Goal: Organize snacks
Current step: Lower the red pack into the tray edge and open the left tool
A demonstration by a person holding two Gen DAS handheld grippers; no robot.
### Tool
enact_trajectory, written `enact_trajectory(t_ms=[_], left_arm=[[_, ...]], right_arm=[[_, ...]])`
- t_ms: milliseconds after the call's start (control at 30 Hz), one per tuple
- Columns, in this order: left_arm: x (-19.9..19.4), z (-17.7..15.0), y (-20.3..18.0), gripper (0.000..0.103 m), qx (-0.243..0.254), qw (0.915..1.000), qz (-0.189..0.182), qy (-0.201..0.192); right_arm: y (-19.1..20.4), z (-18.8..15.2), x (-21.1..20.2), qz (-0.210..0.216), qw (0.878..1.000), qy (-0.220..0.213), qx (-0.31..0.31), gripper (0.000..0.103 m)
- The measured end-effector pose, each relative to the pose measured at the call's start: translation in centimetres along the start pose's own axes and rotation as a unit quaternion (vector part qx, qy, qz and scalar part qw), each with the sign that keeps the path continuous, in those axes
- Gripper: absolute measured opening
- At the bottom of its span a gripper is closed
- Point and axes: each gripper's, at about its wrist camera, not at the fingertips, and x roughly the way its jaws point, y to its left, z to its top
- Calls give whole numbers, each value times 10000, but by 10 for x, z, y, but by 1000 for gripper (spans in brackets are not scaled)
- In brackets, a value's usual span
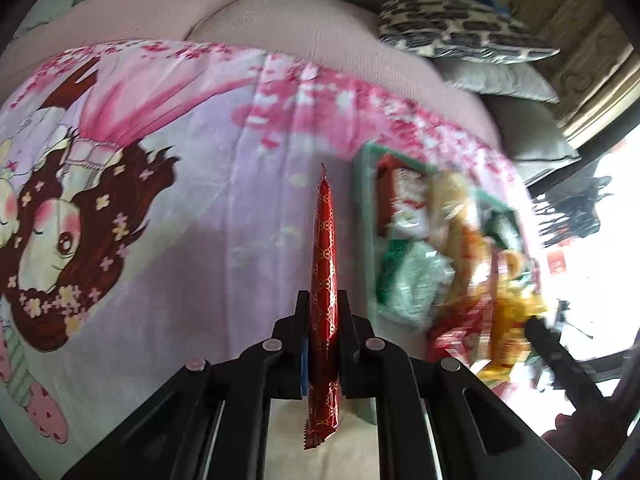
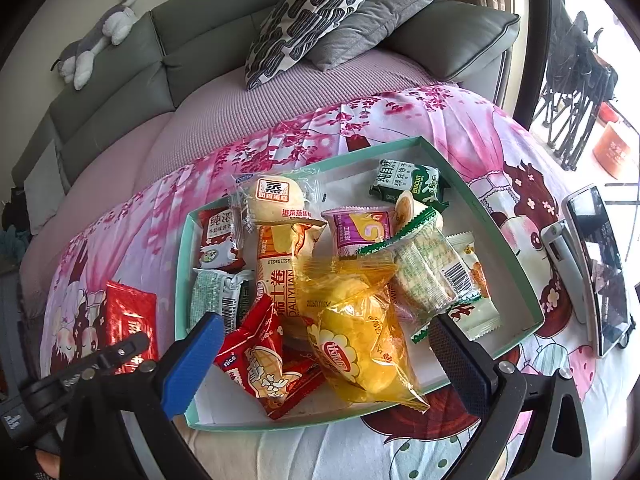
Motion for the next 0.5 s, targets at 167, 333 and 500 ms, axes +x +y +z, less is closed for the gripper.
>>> enact_trajectory(t_ms=[167, 333, 500], left_arm=[[-6, 1, -19, 10, 195, 9978, -636, -44], [7, -8, -41, 11, 461, 9941, -951, 235], [21, -12, -59, 10, 597, 9889, -1281, 450]], right_arm=[[0, 0, 0, -8, 10000, 5, 9, 103], [0, 0, 0, -8, 10000, 6, 23, 103], [0, 0, -1, 5, 10000, 4, 20, 103]])
